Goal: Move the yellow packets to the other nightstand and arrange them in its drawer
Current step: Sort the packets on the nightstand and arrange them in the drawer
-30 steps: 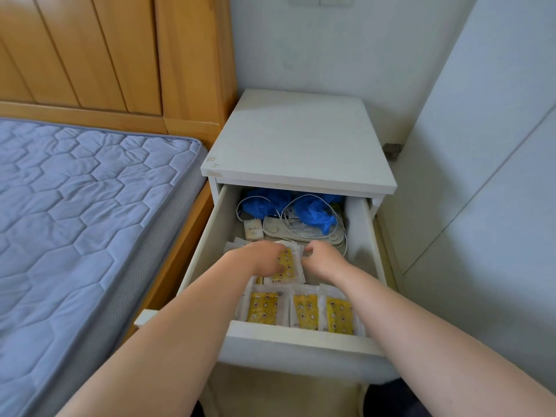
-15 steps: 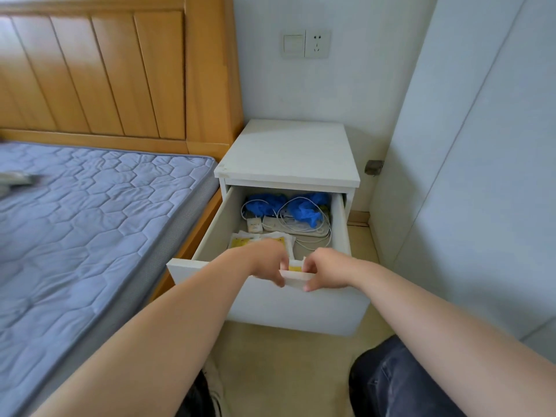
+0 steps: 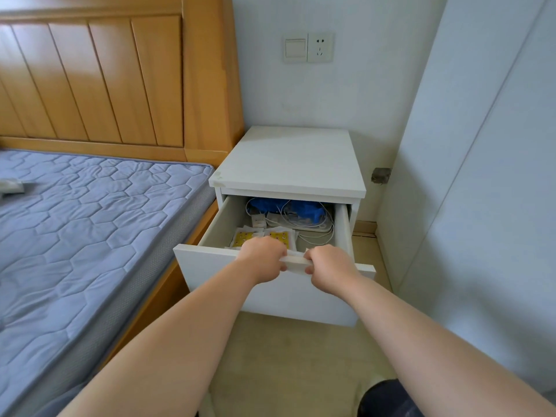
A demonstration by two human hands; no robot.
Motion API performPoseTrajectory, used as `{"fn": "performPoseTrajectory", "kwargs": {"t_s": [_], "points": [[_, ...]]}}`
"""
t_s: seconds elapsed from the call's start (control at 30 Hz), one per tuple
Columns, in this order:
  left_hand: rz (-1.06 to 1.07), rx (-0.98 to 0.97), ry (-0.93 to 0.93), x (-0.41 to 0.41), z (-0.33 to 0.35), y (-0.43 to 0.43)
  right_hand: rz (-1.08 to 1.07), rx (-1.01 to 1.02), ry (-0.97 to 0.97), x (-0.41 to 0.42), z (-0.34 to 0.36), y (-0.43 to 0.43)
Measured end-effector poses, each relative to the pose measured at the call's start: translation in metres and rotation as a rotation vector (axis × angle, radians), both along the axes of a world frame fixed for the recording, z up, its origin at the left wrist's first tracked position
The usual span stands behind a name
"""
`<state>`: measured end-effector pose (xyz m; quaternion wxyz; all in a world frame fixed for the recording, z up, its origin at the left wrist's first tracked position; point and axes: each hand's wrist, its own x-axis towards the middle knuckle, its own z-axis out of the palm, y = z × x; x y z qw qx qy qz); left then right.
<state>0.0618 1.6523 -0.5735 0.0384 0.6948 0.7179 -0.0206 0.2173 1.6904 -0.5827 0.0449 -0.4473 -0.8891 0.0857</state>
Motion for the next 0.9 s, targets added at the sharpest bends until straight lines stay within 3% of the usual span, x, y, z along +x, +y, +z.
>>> {"fn": "performPoseTrajectory", "kwargs": {"t_s": [0.23, 0.33, 0.43, 0.57, 0.77, 0.9], "points": [[0.001, 0.072, -0.037, -0.013, -0.011, 0.061, 0.058, 0.114, 0.145, -0.003, -0.022, 0.065], [-0.021, 0.241, 0.108, -0.021, -0.017, 0.082, 0.062, 0.327, 0.164, -0.001, -0.023, 0.087], [0.005, 0.334, 0.223, -0.029, -0.012, 0.101, -0.03, 0.404, 0.043, -0.001, -0.008, 0.108], [-0.015, 0.28, 0.312, -0.038, -0.004, 0.134, -0.091, 0.34, -0.084, -0.01, 0.01, 0.144], [-0.014, 0.266, 0.236, -0.047, -0.009, 0.164, -0.093, 0.337, -0.174, -0.028, 0.007, 0.176], [-0.005, 0.399, 0.256, -0.045, -0.02, 0.171, -0.107, 0.483, -0.168, -0.032, -0.01, 0.185]]}}
